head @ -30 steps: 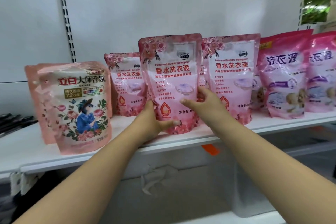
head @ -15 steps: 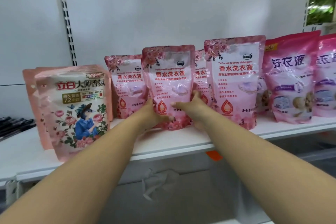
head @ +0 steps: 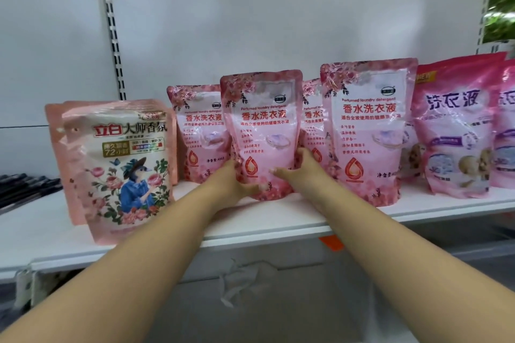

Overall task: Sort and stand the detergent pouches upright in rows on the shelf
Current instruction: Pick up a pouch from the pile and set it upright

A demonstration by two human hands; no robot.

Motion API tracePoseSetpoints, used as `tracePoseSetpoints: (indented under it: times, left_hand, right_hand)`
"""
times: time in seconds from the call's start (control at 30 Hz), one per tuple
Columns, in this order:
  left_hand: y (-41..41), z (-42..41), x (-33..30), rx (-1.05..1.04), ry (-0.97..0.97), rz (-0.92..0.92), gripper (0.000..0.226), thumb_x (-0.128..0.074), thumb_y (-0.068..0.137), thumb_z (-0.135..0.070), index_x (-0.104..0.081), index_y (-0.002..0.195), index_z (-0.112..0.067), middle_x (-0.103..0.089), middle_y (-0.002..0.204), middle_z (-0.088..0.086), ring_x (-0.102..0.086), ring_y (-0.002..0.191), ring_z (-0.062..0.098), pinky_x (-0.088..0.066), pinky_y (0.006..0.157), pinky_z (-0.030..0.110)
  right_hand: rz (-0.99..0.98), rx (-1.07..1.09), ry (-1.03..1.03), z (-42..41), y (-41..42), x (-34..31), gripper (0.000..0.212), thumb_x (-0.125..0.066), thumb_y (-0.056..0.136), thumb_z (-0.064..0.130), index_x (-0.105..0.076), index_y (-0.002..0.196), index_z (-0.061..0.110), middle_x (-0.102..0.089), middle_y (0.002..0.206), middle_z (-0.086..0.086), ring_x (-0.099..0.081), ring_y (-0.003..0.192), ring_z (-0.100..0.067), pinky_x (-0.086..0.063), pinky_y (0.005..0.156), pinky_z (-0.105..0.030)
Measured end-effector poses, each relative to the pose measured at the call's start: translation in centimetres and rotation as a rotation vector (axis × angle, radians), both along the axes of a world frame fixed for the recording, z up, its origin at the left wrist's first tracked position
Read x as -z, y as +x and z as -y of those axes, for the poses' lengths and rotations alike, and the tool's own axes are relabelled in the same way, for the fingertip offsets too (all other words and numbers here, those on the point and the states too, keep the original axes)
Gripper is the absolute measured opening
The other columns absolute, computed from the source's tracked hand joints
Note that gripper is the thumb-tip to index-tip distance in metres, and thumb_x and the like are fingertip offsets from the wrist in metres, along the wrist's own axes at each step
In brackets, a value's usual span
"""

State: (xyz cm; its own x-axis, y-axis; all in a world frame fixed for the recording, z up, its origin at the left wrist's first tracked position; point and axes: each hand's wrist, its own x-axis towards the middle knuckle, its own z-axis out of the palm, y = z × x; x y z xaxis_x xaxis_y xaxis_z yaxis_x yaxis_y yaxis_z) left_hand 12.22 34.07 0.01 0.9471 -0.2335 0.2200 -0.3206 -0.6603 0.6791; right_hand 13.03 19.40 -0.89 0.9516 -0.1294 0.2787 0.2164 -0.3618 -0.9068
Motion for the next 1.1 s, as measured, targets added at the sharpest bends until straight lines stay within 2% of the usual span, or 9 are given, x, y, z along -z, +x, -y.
tracePoseSetpoints:
  times: [0.17,0.27,0.33,0.43,0.57,0.73,0.87,1.0,1.1]
  left_hand:
    - [-5.3,-3.0,-0.4,-0.130,0.149,0.432,0.071,-0.063,0.079,-0.044,-0.033,0.140,-0.021,-0.046,0.137,-0.002,-0.044,0.122,0.015,-0.034,0.100,0.028]
    - [-7.6,-6.9,-0.1,-0.323,0.060,0.840,0.058,-0.066,0.078,-0.044,-0.050,0.127,-0.018,-0.049,0.130,0.005,-0.038,0.120,0.016,-0.025,0.098,0.025]
    - [-8.0,-9.6,0.4,-0.532,0.021,0.954,0.067,-0.067,0.067,-0.052,-0.053,0.119,-0.012,-0.048,0.126,0.013,-0.033,0.119,0.020,-0.022,0.101,0.030]
    - [-7.4,-11.6,1.0,-0.720,-0.145,0.719,0.113,-0.070,0.042,-0.067,-0.031,0.131,-0.009,-0.028,0.141,0.015,-0.021,0.133,0.025,-0.015,0.113,0.044]
    - [-5.1,-12.7,1.2,-0.704,-0.310,0.444,0.130,-0.065,0.035,-0.065,-0.006,0.143,-0.021,-0.015,0.150,0.011,-0.021,0.138,0.031,-0.017,0.114,0.049]
    - [-3.9,-13.8,2.1,-0.586,-0.551,0.425,0.121,-0.076,0.033,-0.058,-0.021,0.136,-0.025,-0.038,0.138,0.005,-0.042,0.125,0.022,-0.033,0.107,0.038]
    - [-3.1,-14.6,2.6,-0.619,-0.539,0.437,0.120,-0.072,0.026,-0.072,-0.034,0.129,-0.023,-0.040,0.132,0.004,-0.046,0.121,0.022,-0.039,0.103,0.046]
    - [-2.9,-14.7,2.3,-0.639,-0.498,0.438,0.107,-0.069,0.037,-0.064,-0.039,0.128,-0.016,-0.032,0.137,0.007,-0.039,0.126,0.024,-0.033,0.107,0.042]
    - [-2.5,-15.3,2.3,-0.657,-0.534,0.417,0.097,-0.067,0.038,-0.065,-0.042,0.121,-0.021,-0.034,0.137,0.006,-0.039,0.126,0.024,-0.032,0.107,0.042]
  right_hand:
    - [0.225,0.125,-0.264,-0.1,-2.8,-1.1,0.066,-0.066,0.082,0.030,-0.034,0.137,0.014,-0.044,0.137,-0.007,-0.044,0.126,-0.025,-0.037,0.106,-0.039]
    - [0.244,0.000,-0.215,-2.4,-3.8,-2.4,0.061,-0.062,0.085,0.034,-0.039,0.136,0.010,-0.047,0.135,-0.007,-0.046,0.122,-0.019,-0.037,0.099,-0.029]
    - [0.190,-0.129,-0.129,-4.8,-3.5,-3.1,0.053,-0.060,0.087,0.034,-0.045,0.132,0.008,-0.053,0.126,-0.005,-0.051,0.108,-0.016,-0.039,0.090,-0.026]
    - [0.022,-0.217,-0.055,-8.4,-1.7,-3.4,0.041,-0.055,0.091,0.032,-0.049,0.127,0.013,-0.057,0.118,-0.005,-0.051,0.088,-0.013,-0.038,0.071,-0.024]
    - [-0.149,-0.210,0.049,-11.5,1.2,-3.3,0.048,-0.050,0.094,0.029,-0.037,0.136,0.009,-0.050,0.132,-0.012,-0.049,0.117,-0.024,-0.037,0.081,-0.025]
    - [-0.244,-0.142,0.160,-12.7,5.1,-3.0,0.050,-0.046,0.096,0.028,-0.032,0.136,0.002,-0.045,0.138,-0.014,-0.044,0.126,-0.025,-0.037,0.098,-0.029]
    - [-0.217,-0.029,0.224,-14.1,8.9,-1.8,0.078,-0.059,0.087,0.031,-0.012,0.145,0.009,-0.033,0.145,-0.014,-0.041,0.126,-0.029,-0.037,0.095,-0.032]
    - [-0.195,-0.018,0.168,-14.8,11.2,-1.3,0.078,-0.065,0.080,0.039,-0.027,0.142,0.008,-0.038,0.140,-0.012,-0.044,0.123,-0.029,-0.036,0.096,-0.033]
    - [-0.190,-0.030,0.107,-14.9,11.6,-1.2,0.068,-0.062,0.081,0.046,-0.044,0.132,0.006,-0.050,0.129,-0.012,-0.052,0.103,-0.025,-0.039,0.080,-0.026]
